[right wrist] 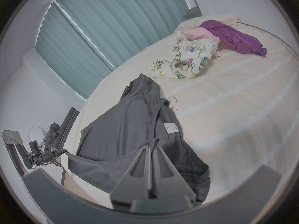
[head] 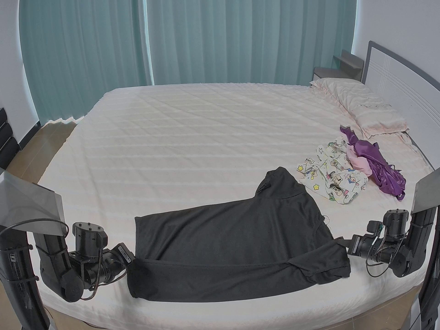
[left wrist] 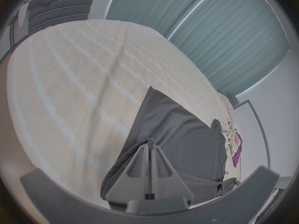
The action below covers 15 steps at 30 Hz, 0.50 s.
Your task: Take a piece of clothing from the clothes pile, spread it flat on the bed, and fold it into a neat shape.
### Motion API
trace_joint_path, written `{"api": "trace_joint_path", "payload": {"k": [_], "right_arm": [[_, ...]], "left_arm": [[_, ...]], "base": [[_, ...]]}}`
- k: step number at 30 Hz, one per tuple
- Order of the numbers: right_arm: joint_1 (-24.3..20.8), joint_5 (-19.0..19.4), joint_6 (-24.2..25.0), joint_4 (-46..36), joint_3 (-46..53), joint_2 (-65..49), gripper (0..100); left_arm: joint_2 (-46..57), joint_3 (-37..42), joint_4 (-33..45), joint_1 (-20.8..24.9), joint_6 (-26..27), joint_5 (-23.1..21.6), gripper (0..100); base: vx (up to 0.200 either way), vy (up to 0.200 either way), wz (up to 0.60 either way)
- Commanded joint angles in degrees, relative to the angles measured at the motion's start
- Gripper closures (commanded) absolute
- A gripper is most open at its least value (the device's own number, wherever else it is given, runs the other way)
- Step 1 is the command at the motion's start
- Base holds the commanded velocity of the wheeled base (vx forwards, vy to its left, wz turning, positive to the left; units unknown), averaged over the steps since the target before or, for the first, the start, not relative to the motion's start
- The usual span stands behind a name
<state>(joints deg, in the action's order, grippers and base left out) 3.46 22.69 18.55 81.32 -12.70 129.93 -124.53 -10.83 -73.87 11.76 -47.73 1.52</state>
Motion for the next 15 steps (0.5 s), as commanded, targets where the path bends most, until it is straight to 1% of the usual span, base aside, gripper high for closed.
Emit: {"api": "trace_joint_path", "payload": {"k": [1, 4, 6, 7, 11, 15], "right_arm": [[0.32, 0.52, 0.43, 2.17, 2.24, -2.13, 100], [0.32, 0.52, 0.61, 6.48, 4.0, -2.49, 100], [0.32, 0.52, 0.61, 6.92, 4.18, -2.49, 100], [0.32, 0.52, 0.52, 8.5, 5.06, -3.01, 100], [-0.03, 0.96, 0.61, 8.33, 5.58, -4.24, 100], [-0.21, 0.87, 0.61, 8.33, 5.14, -4.68, 100]], "left_arm": [[4.12, 1.77, 0.05, 0.36, 0.7, 0.15, 100], [5.44, 3.71, 0.05, 0.54, 1.41, 0.76, 100], [5.61, 3.97, 0.05, 0.54, 1.41, 0.94, 100], [6.67, 5.99, -0.04, 0.54, 1.32, 1.64, 100], [8.42, 9.07, -0.04, 0.54, 1.32, 1.64, 100], [8.07, 10.56, 0.05, 0.54, 1.32, 1.64, 100]], "base": [[0.0, 0.0, 0.0], [0.0, 0.0, 0.0], [0.0, 0.0, 0.0], [0.0, 0.0, 0.0], [0.0, 0.0, 0.0], [0.0, 0.0, 0.0]]}}
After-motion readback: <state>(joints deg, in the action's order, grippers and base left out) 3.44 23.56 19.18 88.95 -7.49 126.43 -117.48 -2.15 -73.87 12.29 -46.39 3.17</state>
